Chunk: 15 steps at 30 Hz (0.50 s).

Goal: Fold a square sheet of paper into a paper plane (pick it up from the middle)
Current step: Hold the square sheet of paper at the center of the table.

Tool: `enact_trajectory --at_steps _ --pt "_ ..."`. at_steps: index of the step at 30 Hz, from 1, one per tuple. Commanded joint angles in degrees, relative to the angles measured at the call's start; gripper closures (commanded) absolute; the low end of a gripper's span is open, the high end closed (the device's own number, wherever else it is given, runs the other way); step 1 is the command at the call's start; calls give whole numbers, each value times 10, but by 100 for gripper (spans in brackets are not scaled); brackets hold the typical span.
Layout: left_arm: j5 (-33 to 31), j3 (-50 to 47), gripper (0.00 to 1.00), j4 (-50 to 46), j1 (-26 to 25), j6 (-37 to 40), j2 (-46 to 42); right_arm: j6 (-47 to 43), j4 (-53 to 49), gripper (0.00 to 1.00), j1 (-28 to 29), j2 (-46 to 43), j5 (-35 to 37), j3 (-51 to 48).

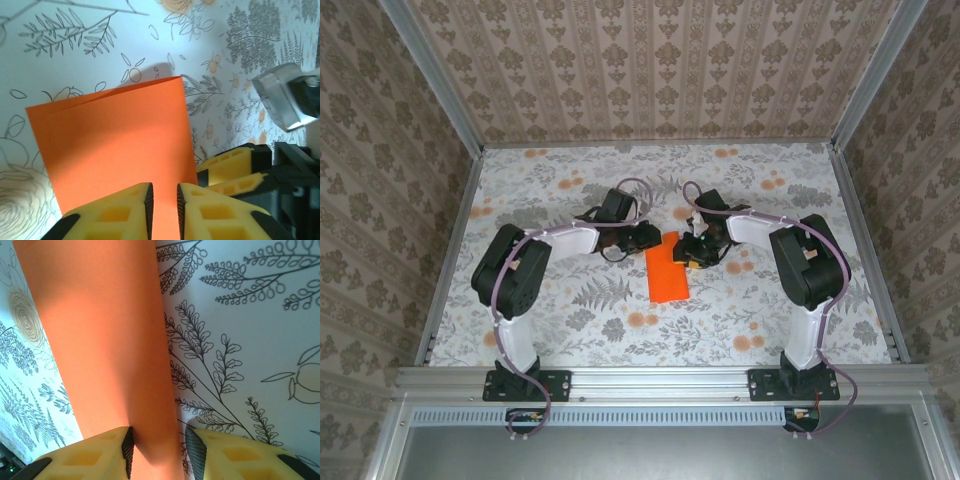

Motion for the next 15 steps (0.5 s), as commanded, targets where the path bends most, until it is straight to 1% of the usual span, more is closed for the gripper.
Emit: enact_trajectory --at_steps 1,7,9,12,14,15 --pt "-54 3 66 -61 12 38 -53 17 1 58 15 55 79 -19" --pt "-147 -34 46 -110 42 66 -129 26 -13 54 29 64 114 -12" --pt "-163 -50 40 -116 57 71 -152 24 -19 54 32 69 122 -9" --pt "-176 -74 28 -118 79 72 -178 22 -26 54 34 78 134 -8" --pt "-182 -87 19 -120 88 79 -189 21 -28 53 34 82 138 -8" --pt "-188 -92 12 -121 88 85 -194 21 -30 53 35 85 142 -6"
